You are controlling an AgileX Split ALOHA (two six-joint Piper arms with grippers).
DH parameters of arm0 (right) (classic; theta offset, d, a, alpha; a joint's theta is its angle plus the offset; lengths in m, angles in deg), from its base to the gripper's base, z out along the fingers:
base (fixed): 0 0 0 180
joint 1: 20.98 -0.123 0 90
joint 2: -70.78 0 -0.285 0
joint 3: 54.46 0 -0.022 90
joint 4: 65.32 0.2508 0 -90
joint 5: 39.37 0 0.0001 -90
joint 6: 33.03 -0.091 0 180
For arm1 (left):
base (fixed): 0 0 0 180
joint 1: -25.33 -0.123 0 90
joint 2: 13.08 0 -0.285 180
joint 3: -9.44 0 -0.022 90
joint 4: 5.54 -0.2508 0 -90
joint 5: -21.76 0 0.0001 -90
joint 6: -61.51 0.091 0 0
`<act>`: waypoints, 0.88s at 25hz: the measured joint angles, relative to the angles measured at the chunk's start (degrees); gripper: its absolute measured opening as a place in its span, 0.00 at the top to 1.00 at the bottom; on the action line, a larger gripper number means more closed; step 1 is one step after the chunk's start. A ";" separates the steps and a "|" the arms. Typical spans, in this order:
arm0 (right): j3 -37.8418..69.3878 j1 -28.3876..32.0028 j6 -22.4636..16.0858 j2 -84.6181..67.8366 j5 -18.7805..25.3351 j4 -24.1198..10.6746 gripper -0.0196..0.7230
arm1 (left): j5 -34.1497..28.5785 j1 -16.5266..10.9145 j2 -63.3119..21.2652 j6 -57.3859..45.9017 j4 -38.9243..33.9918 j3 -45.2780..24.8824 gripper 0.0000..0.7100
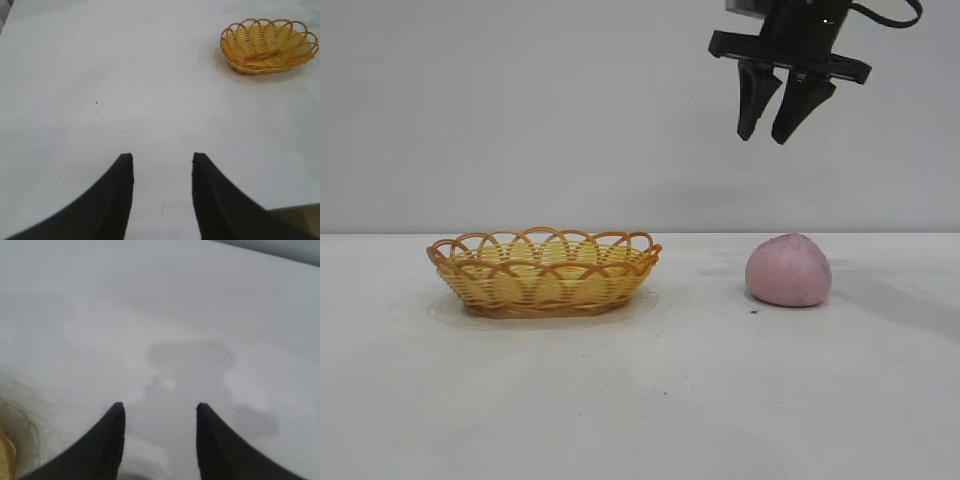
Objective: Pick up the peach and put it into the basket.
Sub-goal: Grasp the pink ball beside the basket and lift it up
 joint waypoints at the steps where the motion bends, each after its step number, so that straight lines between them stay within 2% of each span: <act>1: 0.00 0.00 0.00 0.00 2.36 -0.36 0.54 | 0.00 0.00 0.00 0.00 0.00 0.00 0.59; 6: 0.00 0.00 1.18 0.23 12.61 -0.80 0.54 | 0.00 0.00 0.00 0.00 0.00 0.00 0.59; 12: -0.09 -0.53 2.92 4.46 13.72 2.18 0.54 | 0.00 0.00 0.00 0.00 0.00 0.00 0.59; 18: 1.53 -2.24 3.04 6.13 13.59 2.19 0.54 | 0.00 0.00 0.00 0.00 0.00 0.00 0.59; 19: 2.83 -2.52 3.04 6.13 13.48 1.56 0.62 | 0.00 0.00 0.00 0.00 0.00 0.00 0.59; 22: 7.25 -2.88 3.29 6.13 13.35 0.08 0.76 | 0.00 0.00 0.00 0.00 0.00 0.00 0.59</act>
